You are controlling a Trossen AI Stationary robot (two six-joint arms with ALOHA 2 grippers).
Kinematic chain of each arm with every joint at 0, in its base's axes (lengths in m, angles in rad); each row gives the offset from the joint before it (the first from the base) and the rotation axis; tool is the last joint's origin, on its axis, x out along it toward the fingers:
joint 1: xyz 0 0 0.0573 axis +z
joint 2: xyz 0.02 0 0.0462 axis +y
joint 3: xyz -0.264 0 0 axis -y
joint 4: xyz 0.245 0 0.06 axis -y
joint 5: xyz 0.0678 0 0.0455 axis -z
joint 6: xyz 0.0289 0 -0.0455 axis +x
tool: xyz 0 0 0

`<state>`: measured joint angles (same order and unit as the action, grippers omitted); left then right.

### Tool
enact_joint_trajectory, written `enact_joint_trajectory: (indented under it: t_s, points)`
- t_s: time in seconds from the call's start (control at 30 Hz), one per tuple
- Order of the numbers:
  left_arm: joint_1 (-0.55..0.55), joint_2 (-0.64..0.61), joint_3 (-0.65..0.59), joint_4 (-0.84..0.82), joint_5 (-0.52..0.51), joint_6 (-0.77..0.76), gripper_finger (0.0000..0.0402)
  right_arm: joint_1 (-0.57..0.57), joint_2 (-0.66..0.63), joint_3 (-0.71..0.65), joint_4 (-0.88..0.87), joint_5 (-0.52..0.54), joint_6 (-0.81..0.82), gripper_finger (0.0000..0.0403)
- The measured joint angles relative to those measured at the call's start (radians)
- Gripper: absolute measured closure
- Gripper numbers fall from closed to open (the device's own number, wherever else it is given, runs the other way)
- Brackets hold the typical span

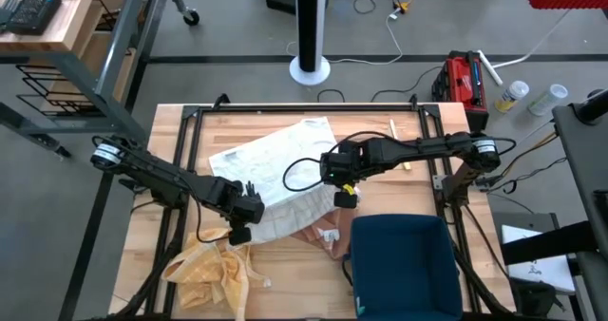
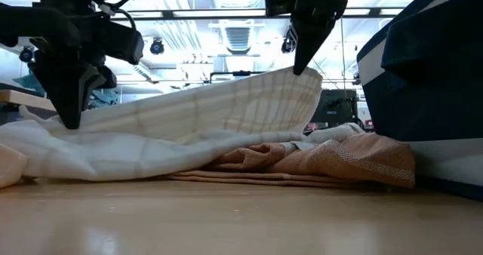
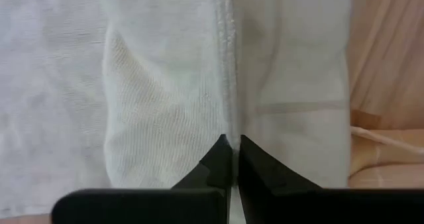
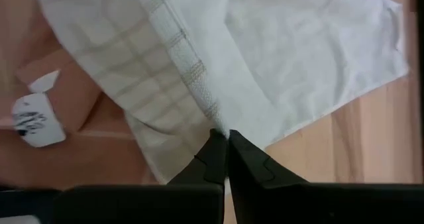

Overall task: Fold towel
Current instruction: Fold the white towel

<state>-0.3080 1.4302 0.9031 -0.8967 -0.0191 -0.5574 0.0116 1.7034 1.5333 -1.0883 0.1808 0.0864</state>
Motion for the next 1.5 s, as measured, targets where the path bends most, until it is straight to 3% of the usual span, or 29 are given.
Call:
enact_joint_trajectory:
  t_s: [0.33,0.6,0.8,1.07,1.5]
  points:
    - [0.000,-0.035,0.014,-0.032,-0.062,-0.017,0.0400,0.000,-0.005,0.011,-0.015,0.106,-0.024,0.0403]
    - [-0.001,-0.054,0.125,-0.297,-0.244,-0.047,0.0400,-0.011,-0.007,0.070,0.000,0.220,-0.051,0.0403]
    - [0.012,-0.052,0.126,-0.355,-0.360,-0.051,0.0400,-0.050,0.008,0.101,0.020,0.303,-0.086,0.0403]
    - [0.056,-0.052,0.118,-0.441,-0.516,-0.062,0.0400,-0.132,0.034,0.111,0.091,0.313,-0.135,0.0403]
    - [0.177,-0.052,0.117,-0.540,-0.541,-0.028,0.0400,-0.208,0.168,0.214,0.141,0.313,-0.194,0.0403]
